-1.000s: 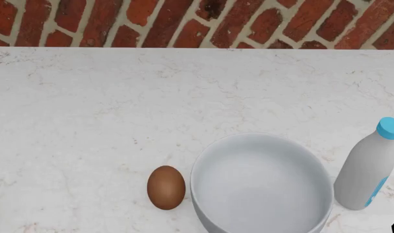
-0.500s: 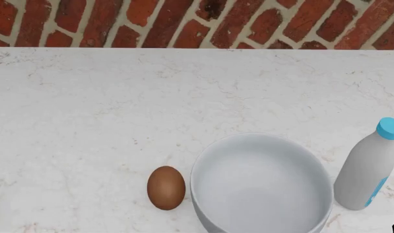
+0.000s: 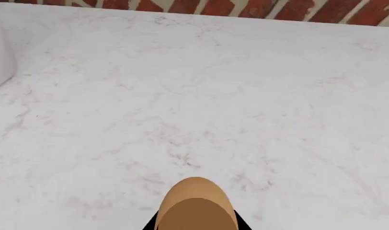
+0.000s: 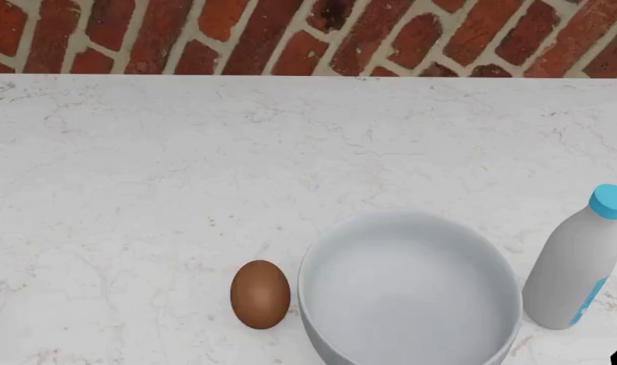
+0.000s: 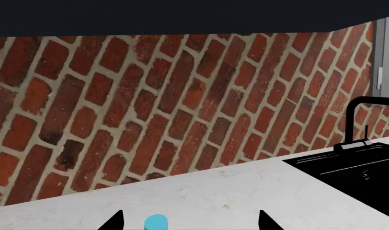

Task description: Place the eggs and milk next to the bowl.

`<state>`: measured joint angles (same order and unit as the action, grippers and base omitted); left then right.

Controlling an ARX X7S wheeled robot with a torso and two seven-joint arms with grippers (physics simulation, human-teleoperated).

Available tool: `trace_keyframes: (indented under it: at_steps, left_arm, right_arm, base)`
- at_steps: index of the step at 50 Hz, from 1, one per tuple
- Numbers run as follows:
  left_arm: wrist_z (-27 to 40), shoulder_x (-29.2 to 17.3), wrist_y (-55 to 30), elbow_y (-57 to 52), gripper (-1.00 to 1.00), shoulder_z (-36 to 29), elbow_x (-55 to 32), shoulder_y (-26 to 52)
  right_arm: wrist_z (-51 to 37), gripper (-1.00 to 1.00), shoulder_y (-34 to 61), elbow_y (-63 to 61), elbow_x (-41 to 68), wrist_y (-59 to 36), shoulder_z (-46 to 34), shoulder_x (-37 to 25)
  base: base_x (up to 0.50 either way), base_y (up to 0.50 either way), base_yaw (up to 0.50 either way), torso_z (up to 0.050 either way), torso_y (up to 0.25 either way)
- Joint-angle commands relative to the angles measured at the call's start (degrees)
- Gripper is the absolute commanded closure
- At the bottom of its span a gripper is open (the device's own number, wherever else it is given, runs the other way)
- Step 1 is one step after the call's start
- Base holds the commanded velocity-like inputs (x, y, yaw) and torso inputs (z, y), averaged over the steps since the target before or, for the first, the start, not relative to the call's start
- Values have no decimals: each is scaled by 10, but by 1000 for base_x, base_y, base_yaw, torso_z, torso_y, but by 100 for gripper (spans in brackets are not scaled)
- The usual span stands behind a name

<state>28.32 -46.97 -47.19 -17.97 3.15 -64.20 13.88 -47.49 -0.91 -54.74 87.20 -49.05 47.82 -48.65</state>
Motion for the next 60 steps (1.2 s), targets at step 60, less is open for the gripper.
trace_keyframes:
  at_steps: [60]
  left_arm:
    - [-130,-2,-116,-211,100,-182,-65,117]
  right_arm:
    - [41,-100,-46,-8,-15,3,53,33]
  base:
    - [0,0,0,0,0]
